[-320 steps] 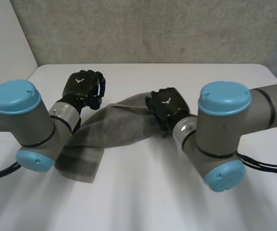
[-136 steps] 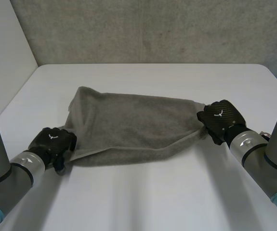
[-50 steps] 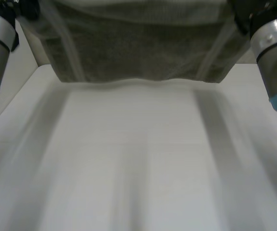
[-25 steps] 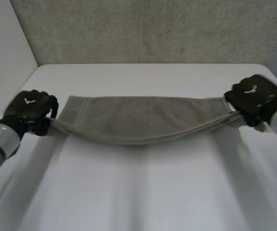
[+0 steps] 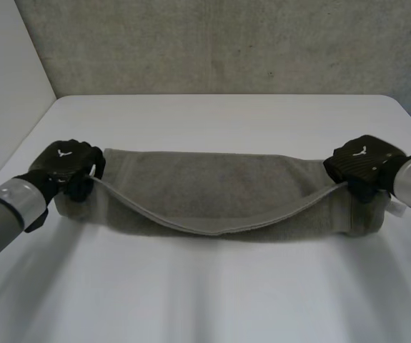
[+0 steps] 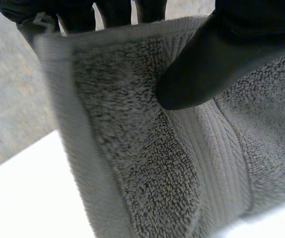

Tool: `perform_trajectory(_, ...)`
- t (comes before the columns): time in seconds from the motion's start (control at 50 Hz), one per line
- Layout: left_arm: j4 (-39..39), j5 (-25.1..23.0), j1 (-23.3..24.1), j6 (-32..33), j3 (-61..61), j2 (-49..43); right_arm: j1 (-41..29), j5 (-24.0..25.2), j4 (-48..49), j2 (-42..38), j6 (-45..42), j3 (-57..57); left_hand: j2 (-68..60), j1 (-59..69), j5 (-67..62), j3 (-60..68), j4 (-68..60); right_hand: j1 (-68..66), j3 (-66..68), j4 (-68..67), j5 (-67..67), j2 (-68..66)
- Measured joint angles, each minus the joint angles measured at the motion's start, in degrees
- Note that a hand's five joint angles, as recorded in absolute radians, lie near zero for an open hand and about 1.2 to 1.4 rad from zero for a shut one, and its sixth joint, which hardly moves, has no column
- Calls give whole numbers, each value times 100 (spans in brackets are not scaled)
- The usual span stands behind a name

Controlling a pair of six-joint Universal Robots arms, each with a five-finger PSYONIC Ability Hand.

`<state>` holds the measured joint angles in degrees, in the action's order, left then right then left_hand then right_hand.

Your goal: Fold the towel.

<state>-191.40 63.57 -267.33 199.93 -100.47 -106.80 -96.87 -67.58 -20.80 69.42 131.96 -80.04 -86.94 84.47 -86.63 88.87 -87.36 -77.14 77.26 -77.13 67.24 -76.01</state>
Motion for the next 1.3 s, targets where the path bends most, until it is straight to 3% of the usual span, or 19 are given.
perform_trajectory(0.22, 11, 668, 252, 7, 1644, -1617, -395, -489, 506, -1473, 229, 1154, -1, 0, 0, 3, 0, 0, 0, 0, 0, 0)
perform_trajectory(0.44, -3, 1095, 619, 8, 3507, -2975, -721, -1214, 2489, -2257, 763, 1793, -1, 0, 0, 8, 0, -1, 0, 0, 0, 0)
perform_trajectory(0.62, -1, 1384, 847, 12, 4343, -3645, -845, -1592, 2661, -2923, 751, 2348, 3, -3, 4, 4, 4, -1, 0, 0, 0, 0)
perform_trajectory(0.7, -2, 1470, 883, 12, 4470, -3754, -855, -1711, 2637, -3097, 738, 2470, 1296, -1063, 1207, -1402, 1323, 194, -207, 205, -202, 121)
perform_trajectory(0.74, -2, 1494, 903, 11, 4489, -3776, -857, -1780, 2633, -3135, 742, 2501, 2504, -2278, 2380, -2672, 2517, 1460, -1460, 1466, -1423, 1385)
perform_trajectory(0.76, -2, 1505, 920, 11, 4488, -3781, -858, -1831, 2630, -3144, 747, 2508, 3515, -3304, 3382, -3714, 3539, 2637, -2604, 2608, -2737, 2574)
perform_trajectory(0.84, -2, 1520, 994, 16, 4421, -3741, -867, -2019, 2633, -3092, 785, 2482, 6603, -6408, 6722, -6900, 6788, 5896, -5884, 5825, -6096, 5861)
perform_trajectory(0.88, -2, 1525, 1031, 21, 4361, -3677, -873, -2085, 2645, -3003, 831, 2426, 7111, -6841, 7229, -7370, 7191, 6254, -6267, 6218, -6375, 6175)
perform_trajectory(1.1, -9, 1574, 1073, -29, 3617, -2620, -816, -1995, 3201, -1464, 1525, 1372, 7200, -6864, 7373, -7451, 7210, 6376, -6312, 6226, -6375, 6181)
perform_trajectory(1.3, -164, 1481, 1032, -114, 1837, -1244, -726, -1157, 2473, -262, 1690, 150, 7199, -6864, 7358, -7449, 7209, 6393, -6309, 6222, -6375, 6178)
